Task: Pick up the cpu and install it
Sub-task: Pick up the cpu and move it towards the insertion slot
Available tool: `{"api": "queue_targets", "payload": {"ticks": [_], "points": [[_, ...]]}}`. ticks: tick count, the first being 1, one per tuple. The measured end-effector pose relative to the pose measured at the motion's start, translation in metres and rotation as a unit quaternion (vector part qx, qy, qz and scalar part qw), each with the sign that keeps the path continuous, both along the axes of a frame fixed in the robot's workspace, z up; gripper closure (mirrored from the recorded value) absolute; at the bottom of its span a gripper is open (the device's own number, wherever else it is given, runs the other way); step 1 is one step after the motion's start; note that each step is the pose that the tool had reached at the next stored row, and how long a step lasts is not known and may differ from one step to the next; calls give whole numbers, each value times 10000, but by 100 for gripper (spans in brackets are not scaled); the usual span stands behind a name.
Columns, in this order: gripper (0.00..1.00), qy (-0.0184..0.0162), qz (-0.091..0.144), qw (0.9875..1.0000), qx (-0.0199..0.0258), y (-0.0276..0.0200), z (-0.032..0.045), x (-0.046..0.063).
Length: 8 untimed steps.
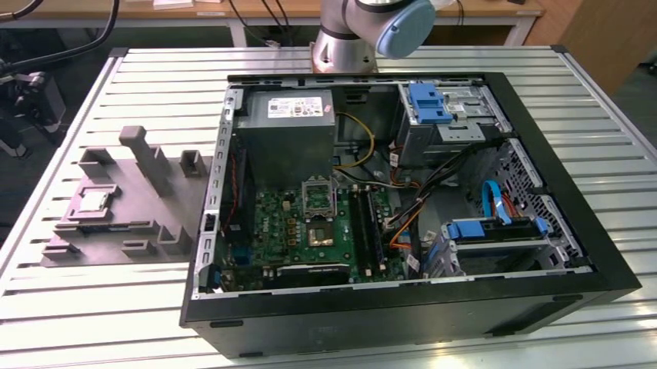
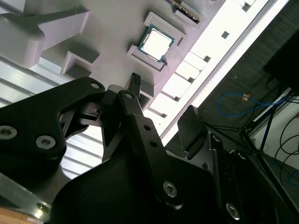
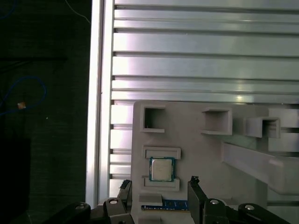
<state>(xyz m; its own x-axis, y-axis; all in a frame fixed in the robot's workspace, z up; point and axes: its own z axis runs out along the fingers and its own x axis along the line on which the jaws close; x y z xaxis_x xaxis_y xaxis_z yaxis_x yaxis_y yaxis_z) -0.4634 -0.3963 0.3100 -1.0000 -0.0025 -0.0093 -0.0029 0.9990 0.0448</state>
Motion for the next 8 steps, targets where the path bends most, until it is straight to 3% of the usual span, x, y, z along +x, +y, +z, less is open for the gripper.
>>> {"api": "queue_targets", "payload": {"ticks": [8], "points": [[41, -2, 0, 10000, 1, 0, -34, 1]]}}
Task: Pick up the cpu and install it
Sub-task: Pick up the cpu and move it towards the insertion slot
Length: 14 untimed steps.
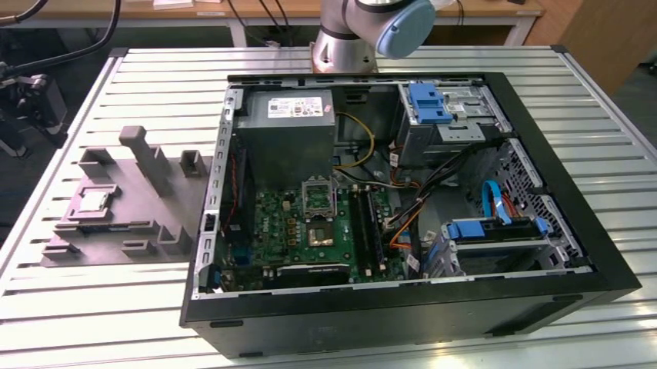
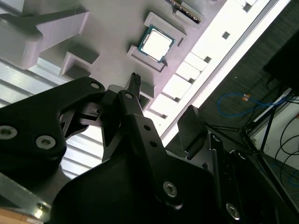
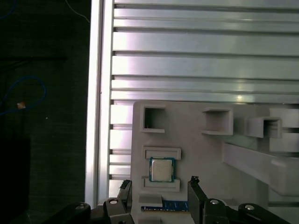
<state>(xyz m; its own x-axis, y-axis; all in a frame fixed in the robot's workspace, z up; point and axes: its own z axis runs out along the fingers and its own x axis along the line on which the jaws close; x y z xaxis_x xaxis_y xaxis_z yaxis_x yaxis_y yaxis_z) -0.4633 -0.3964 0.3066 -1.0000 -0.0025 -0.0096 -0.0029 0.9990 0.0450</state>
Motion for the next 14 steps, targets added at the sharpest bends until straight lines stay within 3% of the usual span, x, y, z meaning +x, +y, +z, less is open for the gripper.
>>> {"api": "queue_targets", "payload": {"ticks": [14], "points": [[41, 0, 0, 10000, 0, 0, -69, 0]]}}
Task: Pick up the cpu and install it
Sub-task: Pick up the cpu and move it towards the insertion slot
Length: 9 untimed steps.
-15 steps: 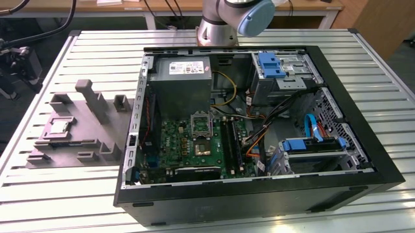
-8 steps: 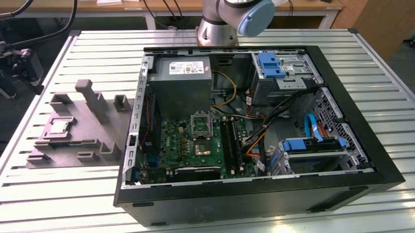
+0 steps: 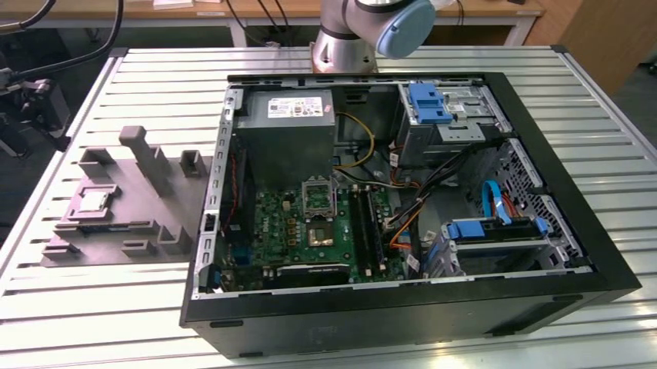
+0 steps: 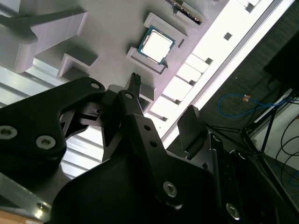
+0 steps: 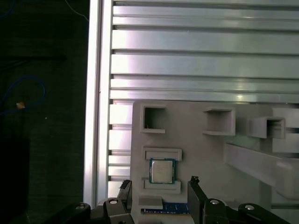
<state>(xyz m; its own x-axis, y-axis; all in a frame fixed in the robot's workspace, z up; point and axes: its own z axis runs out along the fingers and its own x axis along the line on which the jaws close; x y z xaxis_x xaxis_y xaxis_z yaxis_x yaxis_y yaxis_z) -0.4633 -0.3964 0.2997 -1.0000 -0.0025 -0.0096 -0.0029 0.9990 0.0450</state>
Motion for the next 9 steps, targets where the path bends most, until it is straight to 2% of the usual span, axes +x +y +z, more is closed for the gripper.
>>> {"api": "queue_targets", "payload": {"ticks": [9], "points": [[41, 1, 0, 10000, 0, 0, -81, 0]]}}
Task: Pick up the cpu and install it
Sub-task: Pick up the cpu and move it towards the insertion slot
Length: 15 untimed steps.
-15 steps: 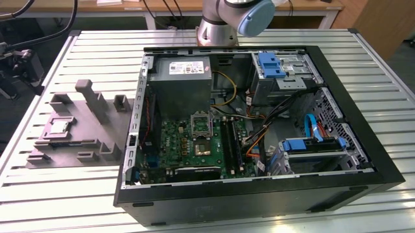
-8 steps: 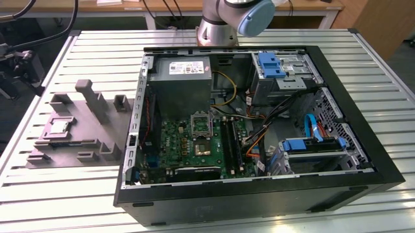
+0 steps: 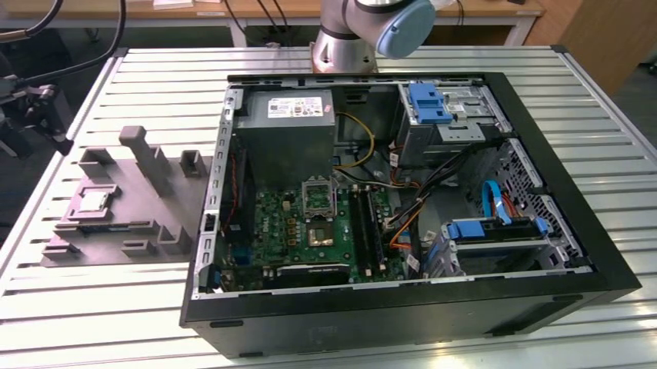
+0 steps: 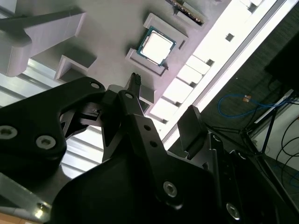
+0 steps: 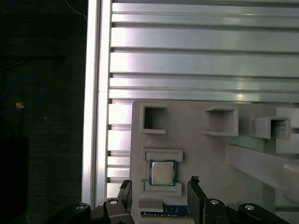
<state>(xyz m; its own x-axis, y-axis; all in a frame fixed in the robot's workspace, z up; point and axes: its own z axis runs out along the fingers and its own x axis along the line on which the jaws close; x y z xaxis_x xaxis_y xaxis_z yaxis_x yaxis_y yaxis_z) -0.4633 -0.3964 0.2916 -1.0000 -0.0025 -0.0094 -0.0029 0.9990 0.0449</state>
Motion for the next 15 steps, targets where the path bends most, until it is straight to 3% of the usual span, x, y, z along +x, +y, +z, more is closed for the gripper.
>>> {"api": "queue_targets", "payload": {"ticks": [8, 15], "points": [[41, 0, -2, 10000, 0, -14, -78, 0], [41, 9, -137, 9999, -1, -18, -166, 13]]}}
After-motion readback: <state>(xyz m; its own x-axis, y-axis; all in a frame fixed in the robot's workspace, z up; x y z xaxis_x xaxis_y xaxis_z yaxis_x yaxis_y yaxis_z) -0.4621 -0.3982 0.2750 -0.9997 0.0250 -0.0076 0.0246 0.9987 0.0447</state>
